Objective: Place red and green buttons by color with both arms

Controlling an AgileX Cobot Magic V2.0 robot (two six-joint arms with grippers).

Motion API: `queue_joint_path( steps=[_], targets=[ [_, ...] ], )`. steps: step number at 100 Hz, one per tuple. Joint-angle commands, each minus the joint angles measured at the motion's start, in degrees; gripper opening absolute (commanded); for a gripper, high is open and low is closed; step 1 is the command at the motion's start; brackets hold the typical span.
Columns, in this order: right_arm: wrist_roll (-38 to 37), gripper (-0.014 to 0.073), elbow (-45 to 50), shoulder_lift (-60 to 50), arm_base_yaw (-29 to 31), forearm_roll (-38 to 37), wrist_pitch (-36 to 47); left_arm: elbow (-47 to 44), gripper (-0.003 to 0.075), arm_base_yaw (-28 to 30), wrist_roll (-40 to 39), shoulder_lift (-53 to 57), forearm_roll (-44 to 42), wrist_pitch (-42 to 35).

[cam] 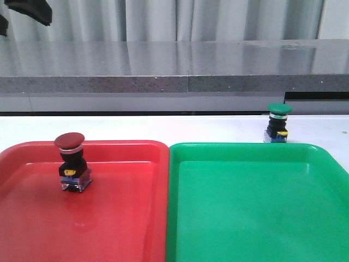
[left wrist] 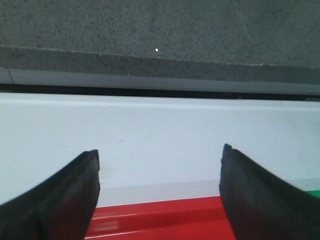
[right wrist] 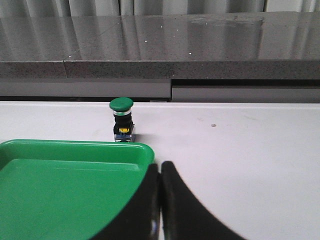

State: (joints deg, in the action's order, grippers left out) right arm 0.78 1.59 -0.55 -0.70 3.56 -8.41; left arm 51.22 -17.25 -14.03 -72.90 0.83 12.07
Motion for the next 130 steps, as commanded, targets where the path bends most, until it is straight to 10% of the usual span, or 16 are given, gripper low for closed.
queue_joint_path(
  steps=[1,50,92,130],
  targets=[
    [0.1,-0.0066,-0.8,-1.3,0.3,0.0,4.6,-1.9,0.0484,0.1,-0.6,5.6,-0.1,-6.2],
    [0.1,-0.0066,-0.8,-1.3,0.3,0.0,4.6,-27.6,0.0469,0.1,-0.3,33.1,-0.1,-17.2],
    [0.1,-0.0066,-0.8,-1.3,0.3,0.0,4.6,-31.5,-0.0017,0.1,-0.3,40.3,-0.1,-17.0],
    [0.1,-0.0066,-0.8,-1.3,0.3,0.0,4.6,-31.5,-0.0019,0.1,-0.3,40.3,-0.1,-17.0]
  ],
)
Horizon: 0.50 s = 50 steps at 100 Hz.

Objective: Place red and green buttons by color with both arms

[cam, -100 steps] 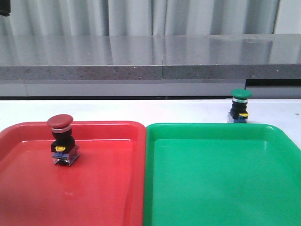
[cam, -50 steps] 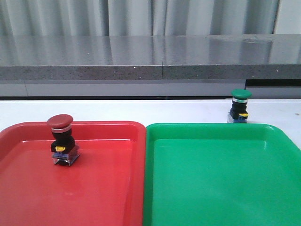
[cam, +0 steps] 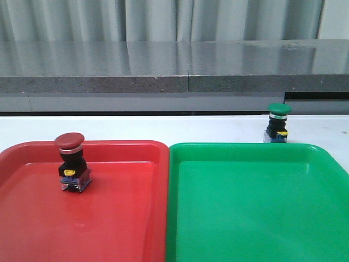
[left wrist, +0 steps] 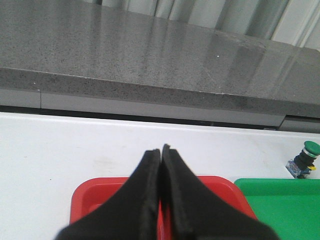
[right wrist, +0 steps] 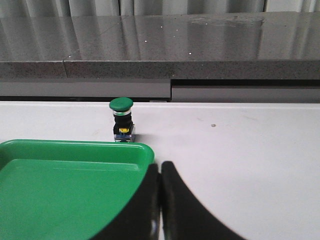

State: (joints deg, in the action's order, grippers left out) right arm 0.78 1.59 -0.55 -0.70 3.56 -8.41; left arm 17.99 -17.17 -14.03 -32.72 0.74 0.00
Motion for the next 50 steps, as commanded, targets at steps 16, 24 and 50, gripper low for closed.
queue_joint_path(
  steps=[16,24,50],
  targets=[
    [0.1,-0.0066,-0.8,-1.3,0.3,0.0,4.6,1.7,-0.0019,0.0,-0.3,0.1,0.0,-4.9],
    [0.1,-0.0066,-0.8,-1.3,0.3,0.0,4.6,1.7,-0.0019,0.0,-0.3,0.1,0.0,-4.9],
    [0.1,-0.0066,-0.8,-1.3,0.3,0.0,4.6,0.5,-0.0019,0.0,-0.3,0.1,0.1,-5.2]
  ],
)
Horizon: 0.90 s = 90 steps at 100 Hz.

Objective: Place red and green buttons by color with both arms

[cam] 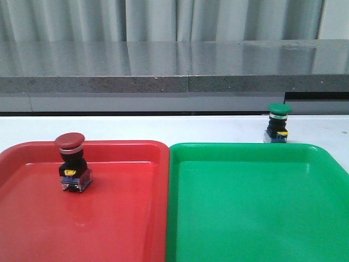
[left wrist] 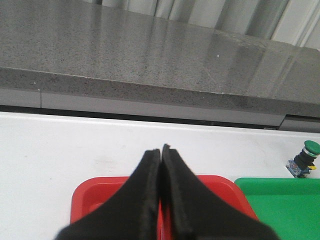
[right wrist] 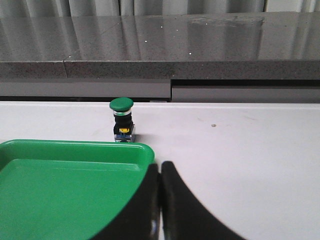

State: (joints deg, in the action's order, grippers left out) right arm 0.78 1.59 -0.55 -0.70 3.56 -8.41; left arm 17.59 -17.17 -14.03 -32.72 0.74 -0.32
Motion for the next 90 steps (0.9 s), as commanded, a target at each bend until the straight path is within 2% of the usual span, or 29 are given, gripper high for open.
queue_joint_path(
  steps=[1,13,27,42,53,73,90],
  targets=[
    [0.1,-0.0066,-0.8,-1.3,0.3,0.0,4.6,0.7,-0.0019,0.2,-0.3,0.3,0.2,-4.9],
    [0.1,-0.0066,-0.8,-1.3,0.3,0.0,4.6,-0.9,-0.0019,2.3,-0.3,2.3,3.3,-4.9],
    [0.1,-0.0066,-0.8,-1.3,0.3,0.0,4.6,-3.4,-0.0019,4.7,0.1,6.5,2.5,-4.7],
    [0.1,-0.0066,-0.8,-1.3,0.3,0.0,4.6,-6.5,-0.0019,7.2,7.5,12.9,2.4,-4.6],
    [0.1,-0.0066,-0.8,-1.3,0.3,0.0,4.6,-8.8,-0.0019,9.8,10.0,18.3,1.6,-4.4],
    [0.1,-0.0066,-0.8,-1.3,0.3,0.0,4.6,-13.6,-0.0019,13.3,10.3,27.4,0.2,-4.3],
    [0.1,-0.0066,-0.8,-1.3,0.3,0.0,4.6,-17.7,-0.0019,14.0,10.3,33.0,-1.4,-4.2]
  ],
)
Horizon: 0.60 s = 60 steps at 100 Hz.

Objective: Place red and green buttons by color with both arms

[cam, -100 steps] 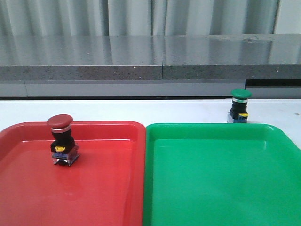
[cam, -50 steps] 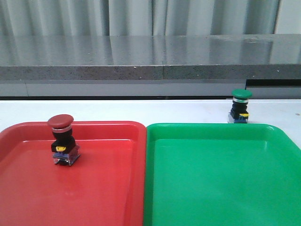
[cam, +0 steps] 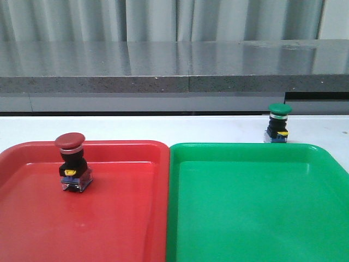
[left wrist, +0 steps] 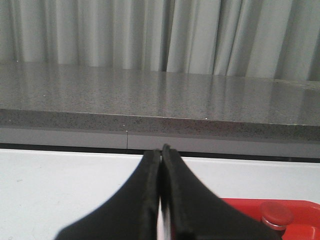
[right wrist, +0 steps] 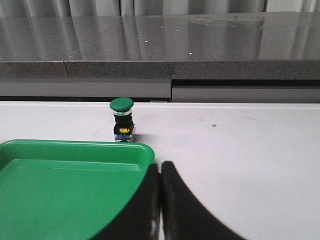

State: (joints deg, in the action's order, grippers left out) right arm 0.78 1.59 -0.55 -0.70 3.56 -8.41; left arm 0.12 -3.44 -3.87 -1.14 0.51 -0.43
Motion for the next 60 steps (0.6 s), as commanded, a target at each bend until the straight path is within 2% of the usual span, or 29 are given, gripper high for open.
queue_joint_path(
  steps=[1,13,25,60],
  targets=[
    [0.1,-0.0066,-0.8,-1.3,0.3,0.0,4.6,-0.3,-0.0019,0.3,0.1,1.6,-1.3,-4.1],
    [0.1,-0.0066,-0.8,-1.3,0.3,0.0,4.6,-2.7,-0.0019,0.3,0.1,3.3,-3.7,-4.2],
    [0.1,-0.0066,-0.8,-1.3,0.3,0.0,4.6,-2.5,-0.0019,0.3,0.1,3.2,-4.7,0.4],
    [0.1,-0.0066,-0.8,-1.3,0.3,0.0,4.6,-2.5,-0.0019,0.3,0.1,3.2,-4.5,0.4]
  ],
)
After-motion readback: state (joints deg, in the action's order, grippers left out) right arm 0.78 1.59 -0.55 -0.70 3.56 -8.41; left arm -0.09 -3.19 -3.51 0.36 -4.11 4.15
